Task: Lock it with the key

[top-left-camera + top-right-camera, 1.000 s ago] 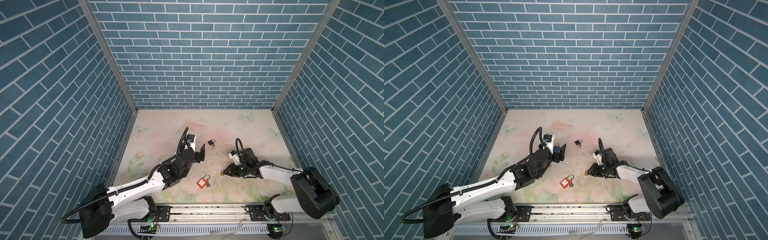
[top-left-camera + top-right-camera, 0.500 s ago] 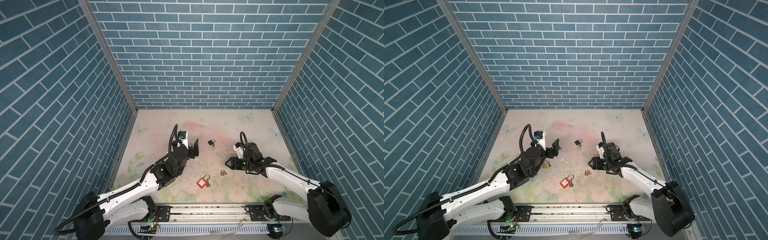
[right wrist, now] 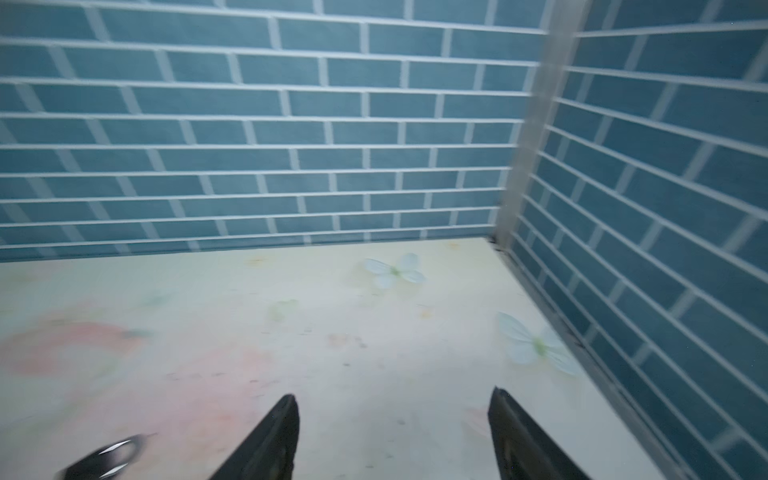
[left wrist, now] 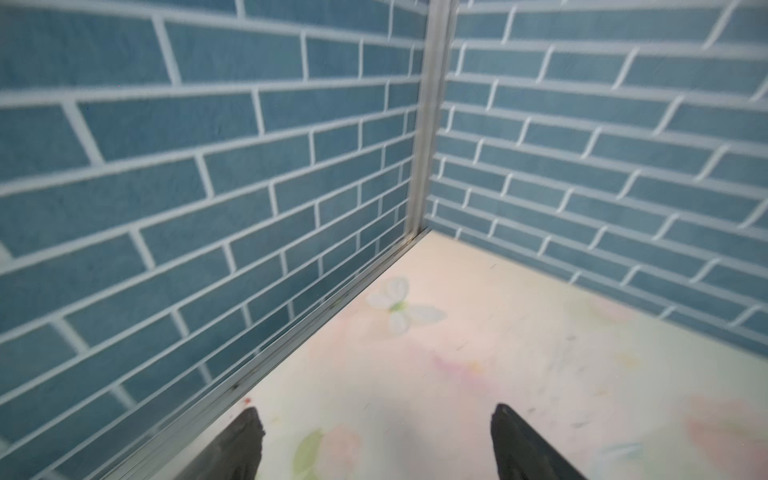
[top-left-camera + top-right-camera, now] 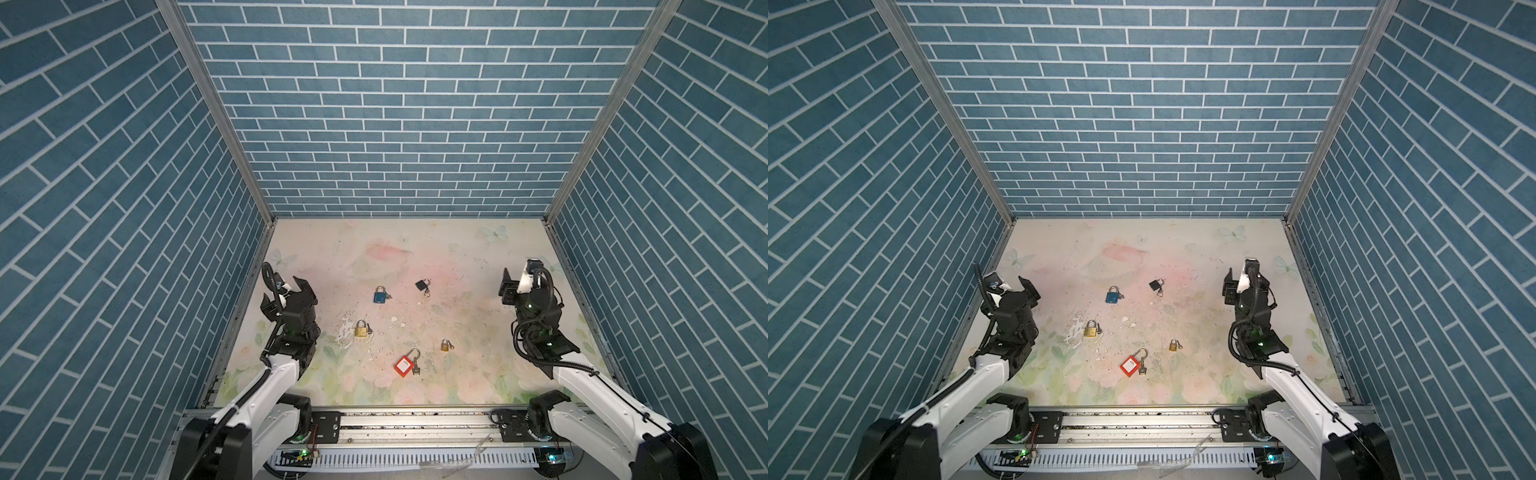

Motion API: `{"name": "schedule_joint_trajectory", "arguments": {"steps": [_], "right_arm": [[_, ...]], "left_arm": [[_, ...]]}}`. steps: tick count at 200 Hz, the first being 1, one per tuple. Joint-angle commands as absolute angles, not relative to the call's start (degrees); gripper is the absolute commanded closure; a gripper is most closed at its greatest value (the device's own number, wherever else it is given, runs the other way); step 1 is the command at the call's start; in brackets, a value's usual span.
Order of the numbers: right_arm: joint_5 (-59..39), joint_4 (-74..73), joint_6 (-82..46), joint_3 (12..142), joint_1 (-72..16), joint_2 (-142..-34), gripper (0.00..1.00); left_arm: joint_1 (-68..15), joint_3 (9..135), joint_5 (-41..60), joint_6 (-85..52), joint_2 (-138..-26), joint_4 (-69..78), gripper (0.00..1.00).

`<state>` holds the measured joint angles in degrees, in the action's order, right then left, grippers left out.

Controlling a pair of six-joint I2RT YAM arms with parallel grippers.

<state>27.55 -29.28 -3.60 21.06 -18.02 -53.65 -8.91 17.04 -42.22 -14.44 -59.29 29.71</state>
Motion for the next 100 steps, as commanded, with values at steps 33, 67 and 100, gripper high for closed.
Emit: {"name": "schedule_joint_trajectory", "arguments": {"steps": [33, 67, 100], "right_arm": [[38.4, -46.3, -4.0, 13.0, -8.3, -60.4, 0.26], [32.5, -53.5, -6.7, 10.2, -4.6, -67.0, 0.26], [22.0, -61.0, -4.5, 10.7, -3.2, -73.9, 0.26]], "left_arm": [[-7.4, 16.2, -39.2, -10.7, -71.7, 41.9, 0.13], [-6.0, 13.3, -30.8, -8.3, -72.8, 52.7, 0.13], [-4.2, 14.7, -19.6, -4.9, -75.3, 54.5, 0.13]]}}
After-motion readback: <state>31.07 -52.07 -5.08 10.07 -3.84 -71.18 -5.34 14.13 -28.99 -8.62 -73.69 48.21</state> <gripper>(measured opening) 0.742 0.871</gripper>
